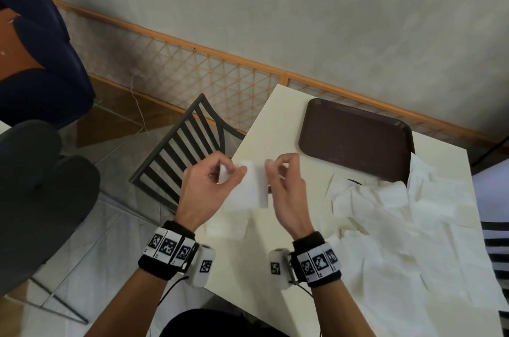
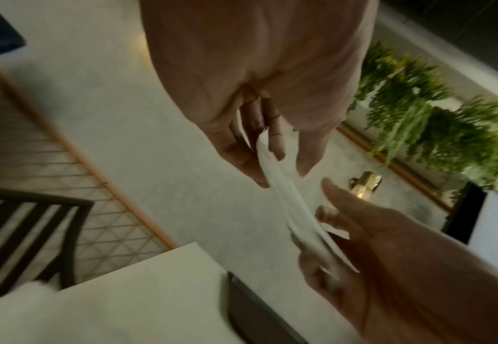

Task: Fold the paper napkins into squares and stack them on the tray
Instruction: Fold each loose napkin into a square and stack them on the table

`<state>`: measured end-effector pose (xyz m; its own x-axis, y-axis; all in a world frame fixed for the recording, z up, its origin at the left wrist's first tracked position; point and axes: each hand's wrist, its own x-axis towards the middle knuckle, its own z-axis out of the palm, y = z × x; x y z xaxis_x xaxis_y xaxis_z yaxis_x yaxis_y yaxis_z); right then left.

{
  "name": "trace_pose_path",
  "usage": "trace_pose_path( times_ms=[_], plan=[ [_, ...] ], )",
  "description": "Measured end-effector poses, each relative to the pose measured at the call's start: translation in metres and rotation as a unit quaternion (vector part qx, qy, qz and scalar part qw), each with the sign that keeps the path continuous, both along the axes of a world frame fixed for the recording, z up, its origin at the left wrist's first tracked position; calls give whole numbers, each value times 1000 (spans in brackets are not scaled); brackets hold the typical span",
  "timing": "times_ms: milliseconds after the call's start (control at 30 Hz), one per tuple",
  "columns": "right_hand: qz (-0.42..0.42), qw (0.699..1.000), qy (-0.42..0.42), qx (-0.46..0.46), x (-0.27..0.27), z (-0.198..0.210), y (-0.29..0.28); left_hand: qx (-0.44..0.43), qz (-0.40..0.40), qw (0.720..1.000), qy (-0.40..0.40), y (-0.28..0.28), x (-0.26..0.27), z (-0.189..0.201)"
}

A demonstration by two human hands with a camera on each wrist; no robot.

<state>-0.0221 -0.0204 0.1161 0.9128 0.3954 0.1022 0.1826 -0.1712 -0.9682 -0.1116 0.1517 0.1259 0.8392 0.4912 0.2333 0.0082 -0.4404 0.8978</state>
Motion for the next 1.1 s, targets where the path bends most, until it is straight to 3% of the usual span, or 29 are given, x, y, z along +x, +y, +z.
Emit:
trace_pose_path(
  times_ms=[133,267,333,500,567,633,700,733,833,900,1000,1100],
  plan=[
    [64,993,40,-88,-5,-49,17,-3,45,988,148,21,6,-56],
    [108,963,79,-236,-10,-101,32,64,7,957,282,31,3,-125],
    [136,943,66,-295,-13,-115,33,89,-8,946,311,29,0,-144],
    [21,935,5,-353,7,-104,-4,176,10,932,318,22,-8,-143],
    [-55,900,-26,-431,20,-103,-33,182,17,939,290,19,-12,-134],
    [-105,829,-6,-549,31,-105,-63,169,17,953,251,13,-14,-125],
    [-94,778,55,-618,35,-108,-87,144,5,964,222,6,-14,-117],
    [-76,773,77,-625,37,-111,-96,131,-5,969,211,2,-14,-114],
    [-15,810,97,-579,42,-111,-108,78,-41,980,181,-13,-10,-104],
    [20,858,110,-502,41,-104,-109,22,-62,984,164,-25,-6,-99],
    [51,945,157,-282,31,-76,-103,-78,-78,977,182,-46,1,-87],
    [74,977,191,-55,18,-36,-90,-190,-123,947,229,-62,8,-71]
  ],
)
